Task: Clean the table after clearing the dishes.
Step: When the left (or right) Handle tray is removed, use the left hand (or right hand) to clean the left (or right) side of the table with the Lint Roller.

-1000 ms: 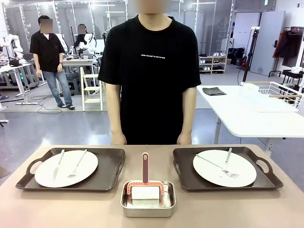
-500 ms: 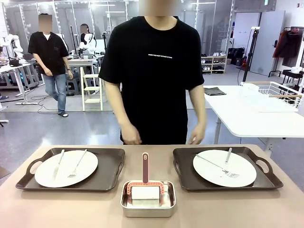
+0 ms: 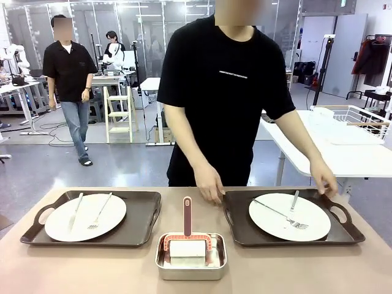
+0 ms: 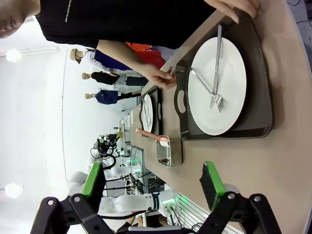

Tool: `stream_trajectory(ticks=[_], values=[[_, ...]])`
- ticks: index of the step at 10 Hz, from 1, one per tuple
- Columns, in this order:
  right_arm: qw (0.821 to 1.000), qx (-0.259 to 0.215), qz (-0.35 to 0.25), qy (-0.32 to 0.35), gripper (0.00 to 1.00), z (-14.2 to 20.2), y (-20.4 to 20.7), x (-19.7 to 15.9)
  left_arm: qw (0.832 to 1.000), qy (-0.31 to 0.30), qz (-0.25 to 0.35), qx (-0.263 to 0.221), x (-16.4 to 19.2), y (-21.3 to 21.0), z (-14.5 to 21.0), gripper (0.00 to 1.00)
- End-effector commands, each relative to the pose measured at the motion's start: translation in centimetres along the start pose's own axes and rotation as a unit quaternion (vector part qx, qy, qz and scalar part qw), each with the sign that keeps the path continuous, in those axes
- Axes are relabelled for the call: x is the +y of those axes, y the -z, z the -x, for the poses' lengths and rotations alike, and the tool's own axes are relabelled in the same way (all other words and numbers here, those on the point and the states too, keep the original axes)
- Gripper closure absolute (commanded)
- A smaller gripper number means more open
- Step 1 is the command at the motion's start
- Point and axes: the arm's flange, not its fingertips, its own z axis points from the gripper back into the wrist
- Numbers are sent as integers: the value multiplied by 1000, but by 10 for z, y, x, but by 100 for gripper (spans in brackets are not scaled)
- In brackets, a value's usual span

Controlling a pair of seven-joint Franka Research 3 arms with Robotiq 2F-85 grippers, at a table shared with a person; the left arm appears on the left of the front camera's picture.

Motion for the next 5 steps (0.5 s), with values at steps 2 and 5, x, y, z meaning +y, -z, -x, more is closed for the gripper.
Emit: stream_trajectory(ticks=[2,5], values=[[1000,-4,-2,-1,0,0,-2,2,1000,2,5,-6,1,-2,0,0],[1000,-4,-2,-1,0,0,-2,2,1000,2,5,-6,1,-2,0,0]])
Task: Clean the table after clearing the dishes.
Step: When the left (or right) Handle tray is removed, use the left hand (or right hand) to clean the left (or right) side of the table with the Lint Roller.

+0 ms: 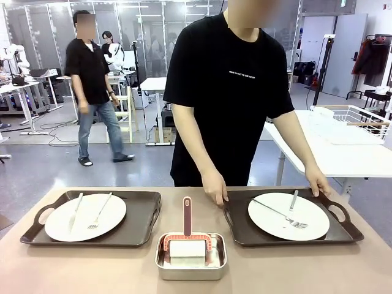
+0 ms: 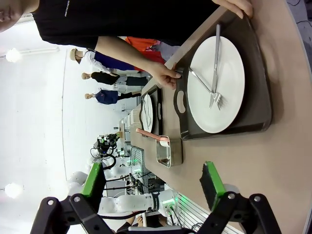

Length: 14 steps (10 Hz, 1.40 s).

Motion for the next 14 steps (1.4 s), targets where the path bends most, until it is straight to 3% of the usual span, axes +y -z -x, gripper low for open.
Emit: stream_trajectory(ticks=[1,14], values=[[1000,-4,-2,-1,0,0,-2,2,1000,2,5,-6,1,-2,0,0],[1000,-4,-2,-1,0,0,-2,2,1000,2,5,-6,1,-2,0,0]])
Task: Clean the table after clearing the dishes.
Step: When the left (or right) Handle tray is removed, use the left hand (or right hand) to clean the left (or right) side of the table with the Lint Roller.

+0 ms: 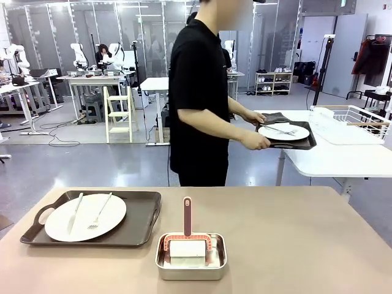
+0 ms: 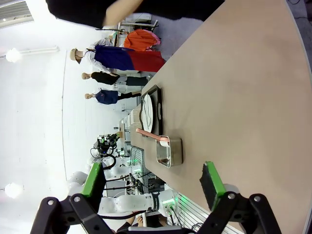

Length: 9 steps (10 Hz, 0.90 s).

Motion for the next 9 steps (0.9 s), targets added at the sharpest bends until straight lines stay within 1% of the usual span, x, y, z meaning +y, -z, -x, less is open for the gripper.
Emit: stream_trajectory(ticks=[1,7,8,9], values=[[1000,-4,-2,-1,0,0,-2,2,1000,2,5,-6,1,-2,0,0],[1000,0,0,0,0,0,0,0,1000,2,5,-6,1,-2,0,0],[998,33,4,-56,0,1,6,16,1000,2,5,-6,1,-2,0,0],[992,72,16,-103,0,1,21,38,1000,2,5,-6,1,-2,0,0]])
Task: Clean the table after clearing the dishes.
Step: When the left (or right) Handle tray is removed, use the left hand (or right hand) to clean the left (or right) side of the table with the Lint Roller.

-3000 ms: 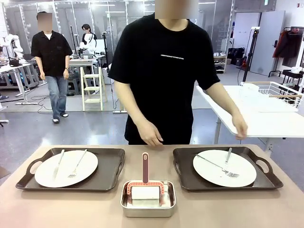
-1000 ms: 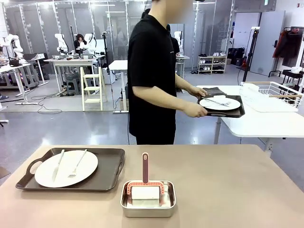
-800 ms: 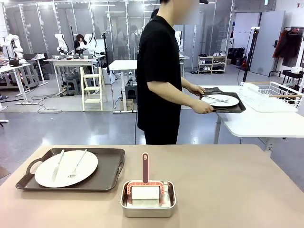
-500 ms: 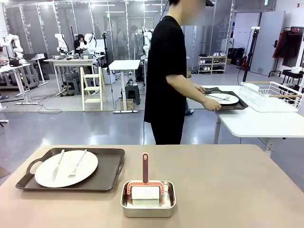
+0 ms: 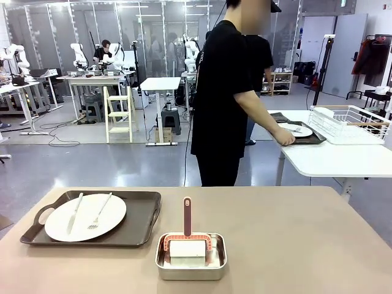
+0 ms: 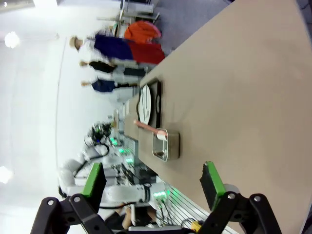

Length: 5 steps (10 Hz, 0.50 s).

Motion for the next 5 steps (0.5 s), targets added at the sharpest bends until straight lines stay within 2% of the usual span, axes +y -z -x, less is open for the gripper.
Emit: stream_trajectory(ticks=[1,3,5], values=[[991,75,30,-104,0,-4,31,46,1000,2,5,-6,1,-2,0,0],[973,143,51,-172,0,-10,73,84,1000,2,5,-6,1,-2,0,0],[936,218,76,-266,0,-8,126,122,1000,2,5,-6,1,-2,0,0]])
